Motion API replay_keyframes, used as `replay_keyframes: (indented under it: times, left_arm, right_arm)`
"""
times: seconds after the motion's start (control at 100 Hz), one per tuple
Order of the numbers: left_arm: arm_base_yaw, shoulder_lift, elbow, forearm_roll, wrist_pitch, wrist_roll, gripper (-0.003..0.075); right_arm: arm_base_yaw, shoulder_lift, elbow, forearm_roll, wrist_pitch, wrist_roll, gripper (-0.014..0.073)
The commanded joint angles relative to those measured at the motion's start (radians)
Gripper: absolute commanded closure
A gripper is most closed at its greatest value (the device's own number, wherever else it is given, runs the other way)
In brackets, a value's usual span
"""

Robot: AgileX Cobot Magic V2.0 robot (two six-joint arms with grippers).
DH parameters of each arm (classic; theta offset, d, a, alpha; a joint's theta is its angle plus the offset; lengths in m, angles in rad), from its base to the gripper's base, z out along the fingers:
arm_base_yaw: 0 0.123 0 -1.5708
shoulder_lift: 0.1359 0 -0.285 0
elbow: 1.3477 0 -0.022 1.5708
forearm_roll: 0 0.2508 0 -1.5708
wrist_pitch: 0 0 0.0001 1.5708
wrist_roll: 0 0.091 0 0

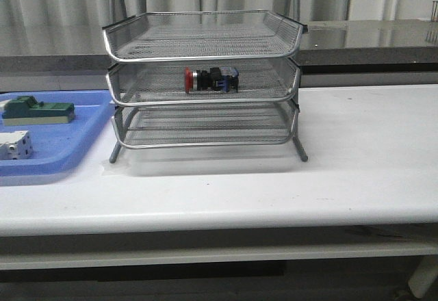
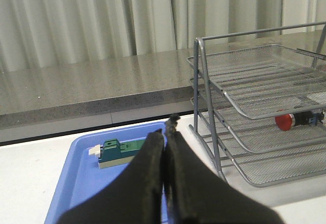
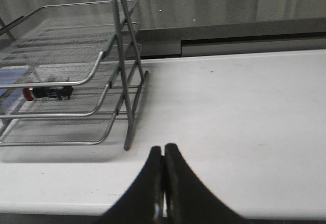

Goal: Place button on rack with both arms

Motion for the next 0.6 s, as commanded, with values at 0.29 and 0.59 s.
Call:
replay_keyframes:
  times: [0.29,0.59]
  left_arm:
    - [0.004,0.007,-0.026,-0.009,-0.072,-0.002,0.0741]
    - [0.004,0.007,-0.026,-0.009,-0.072,-0.002,0.0741]
  right_arm:
    - [-0.075,-0.284,0.221,-0.032,-0.171,0.03,0.065]
    - [-0.081,-0.371,0.36,-0.043,-0.263,0.03,0.065]
